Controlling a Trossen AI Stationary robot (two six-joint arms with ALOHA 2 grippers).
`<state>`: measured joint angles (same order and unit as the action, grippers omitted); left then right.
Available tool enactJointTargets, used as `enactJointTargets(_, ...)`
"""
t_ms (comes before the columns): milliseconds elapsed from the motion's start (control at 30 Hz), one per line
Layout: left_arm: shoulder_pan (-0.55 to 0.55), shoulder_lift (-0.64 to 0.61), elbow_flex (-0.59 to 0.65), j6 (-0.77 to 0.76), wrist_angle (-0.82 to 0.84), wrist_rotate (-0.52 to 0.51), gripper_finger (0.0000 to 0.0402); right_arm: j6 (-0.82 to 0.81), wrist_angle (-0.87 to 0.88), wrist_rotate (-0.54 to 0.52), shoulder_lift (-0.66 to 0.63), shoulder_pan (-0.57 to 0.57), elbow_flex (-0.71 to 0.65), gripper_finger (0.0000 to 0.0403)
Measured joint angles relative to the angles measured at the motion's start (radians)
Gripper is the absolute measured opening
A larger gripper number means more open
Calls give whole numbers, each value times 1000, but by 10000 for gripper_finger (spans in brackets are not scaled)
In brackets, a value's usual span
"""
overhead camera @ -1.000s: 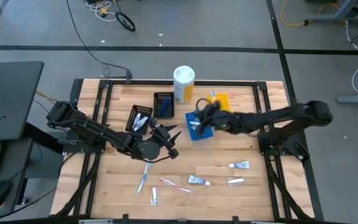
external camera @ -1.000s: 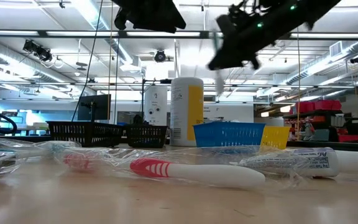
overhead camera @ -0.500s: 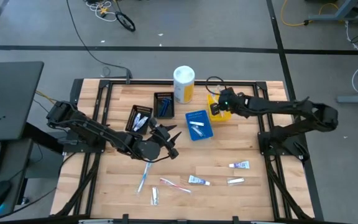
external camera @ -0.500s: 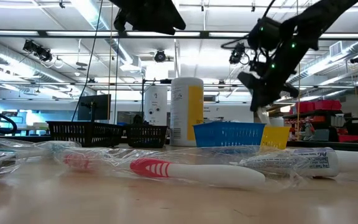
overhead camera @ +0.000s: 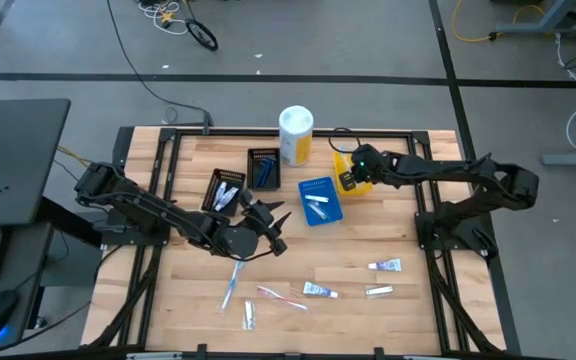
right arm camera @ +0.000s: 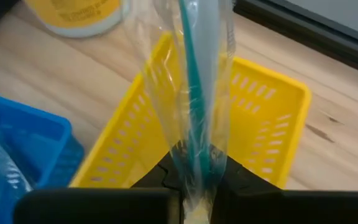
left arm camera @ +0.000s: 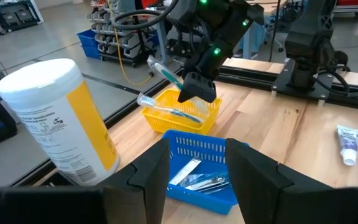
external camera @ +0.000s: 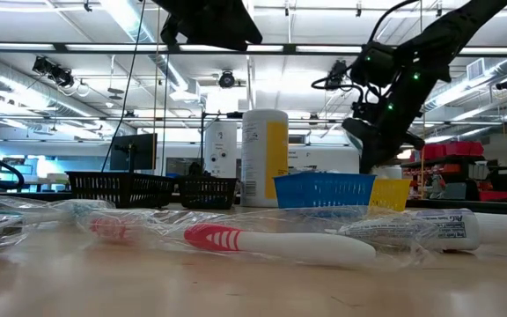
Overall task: Pick & Place Travel size toiletries
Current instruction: Put the green toothbrush into the yellow bin, then put the white toothpaste into the left black bin
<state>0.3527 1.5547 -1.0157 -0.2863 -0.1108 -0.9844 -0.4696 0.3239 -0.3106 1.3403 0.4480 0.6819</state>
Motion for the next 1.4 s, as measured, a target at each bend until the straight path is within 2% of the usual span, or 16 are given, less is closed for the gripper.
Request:
enactJointTargets(433, 0, 0, 0, -6, 3, 21, 164, 99, -41, -3, 0, 5, 0, 85)
enactJointTargets(533, 0, 0, 0, -6, 14, 21, 164, 188, -64, -58, 0, 9, 0, 89)
enactJointTargets(633, 0, 0, 0, -14, 16, 35, 164, 208, -100, -110, 0, 11, 0, 89)
enactJointTargets(867, 0, 0, 0, -13, 16, 46, 164, 163, -122, -32, 0, 10, 0, 89)
enactJointTargets(1033, 0, 0, 0, -11, 16, 46, 164, 160, -125, -125, 0, 16, 0, 90)
enactJointTargets(1100, 0, 0, 0, -10, 17, 46, 164, 130, -119, -127, 0, 25, 0, 90)
enactJointTargets(1300, 0, 0, 0, -9, 17, 47, 164, -56, 1, 9, 0, 63, 0, 90)
enactJointTargets(1400, 0, 0, 0, -9, 17, 47, 164, -44, 7, -25, 0, 62, 0, 90)
